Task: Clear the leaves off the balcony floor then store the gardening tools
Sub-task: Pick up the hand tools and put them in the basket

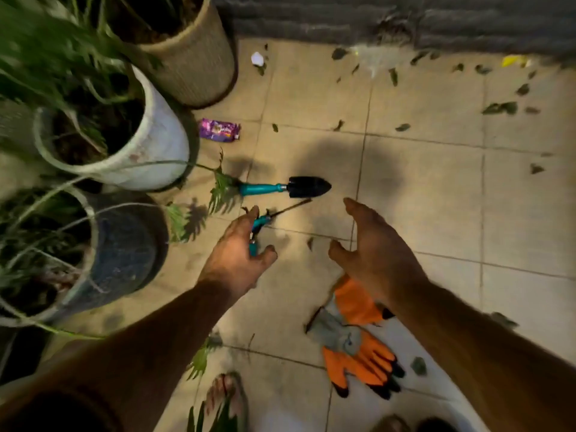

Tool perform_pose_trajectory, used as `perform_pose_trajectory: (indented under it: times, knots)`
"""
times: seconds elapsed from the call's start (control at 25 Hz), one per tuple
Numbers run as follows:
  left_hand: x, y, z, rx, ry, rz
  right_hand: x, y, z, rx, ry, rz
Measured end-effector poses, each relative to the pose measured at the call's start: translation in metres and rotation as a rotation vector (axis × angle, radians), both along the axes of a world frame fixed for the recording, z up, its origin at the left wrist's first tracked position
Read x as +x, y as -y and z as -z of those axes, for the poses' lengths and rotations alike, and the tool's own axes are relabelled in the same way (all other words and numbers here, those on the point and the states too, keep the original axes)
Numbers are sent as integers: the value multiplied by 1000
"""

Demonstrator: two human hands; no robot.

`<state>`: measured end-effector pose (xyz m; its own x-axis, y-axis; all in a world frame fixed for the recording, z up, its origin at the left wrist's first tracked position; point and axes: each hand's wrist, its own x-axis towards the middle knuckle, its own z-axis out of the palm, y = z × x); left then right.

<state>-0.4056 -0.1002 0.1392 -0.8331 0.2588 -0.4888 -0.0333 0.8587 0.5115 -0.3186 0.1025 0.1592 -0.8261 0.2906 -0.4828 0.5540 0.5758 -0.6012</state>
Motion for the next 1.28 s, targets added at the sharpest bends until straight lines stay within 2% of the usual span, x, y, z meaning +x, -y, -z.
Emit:
perform_pose_trajectory:
  times: [0.2,0.4,0.52,0.72,0.8,0.96,1.08,1.2,1.28]
  knots:
    - [-24,20,94,-126,-8,-2,-4,22,87,-120,59,21]
    - [-62,21,161,-295,-13,-21,-17,40,136,-214,80,62]
    - [-72,18,186,-399,-43,46,-27,47,159,-272,96,116]
    - [-71,19,191,-443,-90,104,-42,55,176,-379,160,174]
    - [-61,22,180,-384,-90,106,-50,62,172,-434,186,274]
    - [-24,18,143,-145,-101,65,-58,81,151,-557,234,481]
    - [9,13,114,41,-99,113,-60,89,129,-626,234,541]
    - [23,12,94,213,-18,198,-63,85,111,-630,232,662]
    - [15,18,97,243,4,154,-63,79,109,-690,230,724]
